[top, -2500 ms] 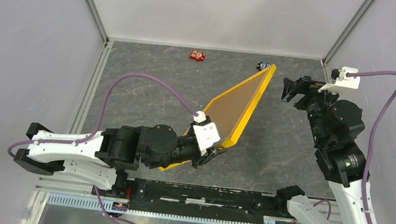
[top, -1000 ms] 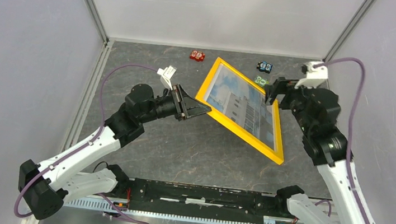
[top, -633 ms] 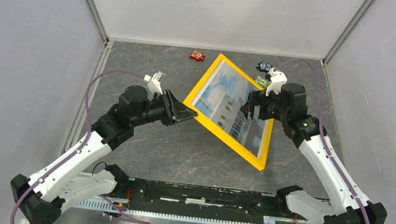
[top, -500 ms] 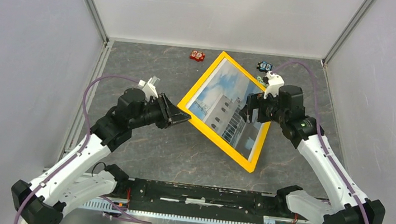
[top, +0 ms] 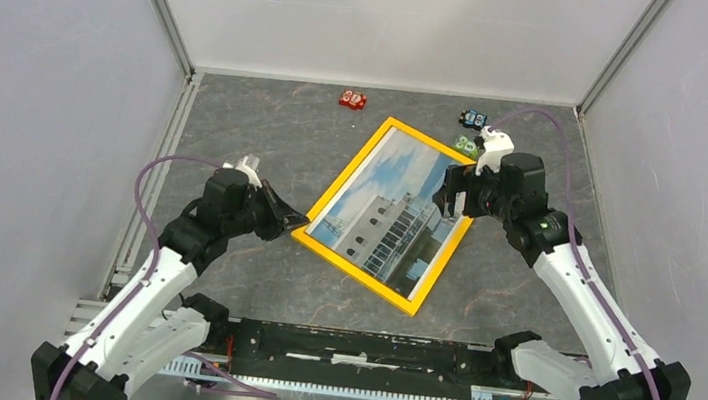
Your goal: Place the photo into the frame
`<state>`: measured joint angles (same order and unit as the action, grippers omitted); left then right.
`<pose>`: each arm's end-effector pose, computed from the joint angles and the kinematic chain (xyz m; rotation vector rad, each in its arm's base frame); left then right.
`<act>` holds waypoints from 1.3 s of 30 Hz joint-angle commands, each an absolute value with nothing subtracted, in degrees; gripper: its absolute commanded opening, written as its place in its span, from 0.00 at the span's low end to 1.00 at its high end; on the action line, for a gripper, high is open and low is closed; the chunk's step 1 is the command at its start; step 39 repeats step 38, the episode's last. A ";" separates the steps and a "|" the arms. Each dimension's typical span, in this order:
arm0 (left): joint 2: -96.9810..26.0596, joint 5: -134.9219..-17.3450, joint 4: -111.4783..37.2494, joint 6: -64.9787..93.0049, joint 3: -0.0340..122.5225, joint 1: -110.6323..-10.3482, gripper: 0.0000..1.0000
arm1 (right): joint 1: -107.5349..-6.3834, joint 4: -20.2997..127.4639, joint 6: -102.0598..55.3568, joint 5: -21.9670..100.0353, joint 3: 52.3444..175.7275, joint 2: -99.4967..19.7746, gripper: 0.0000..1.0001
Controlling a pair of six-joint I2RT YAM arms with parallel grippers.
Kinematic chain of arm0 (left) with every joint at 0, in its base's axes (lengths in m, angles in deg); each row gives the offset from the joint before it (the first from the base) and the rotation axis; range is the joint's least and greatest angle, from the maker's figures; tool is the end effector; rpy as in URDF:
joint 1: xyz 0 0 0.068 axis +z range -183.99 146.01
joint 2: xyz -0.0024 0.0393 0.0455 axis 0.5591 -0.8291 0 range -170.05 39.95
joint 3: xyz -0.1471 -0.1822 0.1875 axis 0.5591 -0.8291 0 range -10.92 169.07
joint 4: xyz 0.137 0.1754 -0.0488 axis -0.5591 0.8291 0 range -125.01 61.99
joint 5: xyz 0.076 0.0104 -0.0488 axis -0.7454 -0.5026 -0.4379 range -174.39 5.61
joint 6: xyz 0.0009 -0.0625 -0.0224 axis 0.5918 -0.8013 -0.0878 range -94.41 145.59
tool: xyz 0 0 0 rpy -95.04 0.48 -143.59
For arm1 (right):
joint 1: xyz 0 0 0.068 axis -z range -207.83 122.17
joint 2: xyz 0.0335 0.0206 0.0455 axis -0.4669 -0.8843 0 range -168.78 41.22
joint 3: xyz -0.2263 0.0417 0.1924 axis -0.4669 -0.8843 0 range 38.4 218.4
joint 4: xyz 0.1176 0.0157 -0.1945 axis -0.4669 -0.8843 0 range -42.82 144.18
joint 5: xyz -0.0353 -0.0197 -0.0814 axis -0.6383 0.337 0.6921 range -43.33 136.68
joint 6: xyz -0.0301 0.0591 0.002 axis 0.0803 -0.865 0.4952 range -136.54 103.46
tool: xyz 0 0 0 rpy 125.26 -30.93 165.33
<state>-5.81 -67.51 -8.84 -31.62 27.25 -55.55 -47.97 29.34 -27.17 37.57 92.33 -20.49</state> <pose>0.1195 -0.0635 0.2855 -0.5400 2.2856 -1.0625 0.1874 0.0775 0.3339 -0.2740 2.1537 0.4815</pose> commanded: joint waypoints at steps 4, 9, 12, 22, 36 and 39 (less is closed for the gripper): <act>-3.12 -71.83 -4.26 -26.46 29.83 -55.09 0.05 | -47.96 28.52 -25.83 41.31 95.74 -17.35 0.96; -2.71 -72.70 -2.11 -15.11 39.78 -55.11 0.56 | -47.95 25.61 -23.78 43.66 100.63 -14.56 0.98; -2.67 -74.08 -0.79 -7.94 48.01 -55.13 0.72 | -47.96 24.43 -22.10 44.04 103.91 -12.48 0.98; -0.86 -76.98 -1.08 3.65 66.48 -55.11 0.91 | -47.91 29.00 -20.16 48.59 107.12 -0.36 0.98; -1.31 -78.10 -1.86 5.40 69.95 -55.13 0.92 | -47.96 32.94 -20.00 55.02 104.26 7.50 0.98; -1.24 -77.94 -1.81 5.30 69.76 -55.18 0.92 | -47.91 32.74 -20.24 54.94 104.22 7.16 0.98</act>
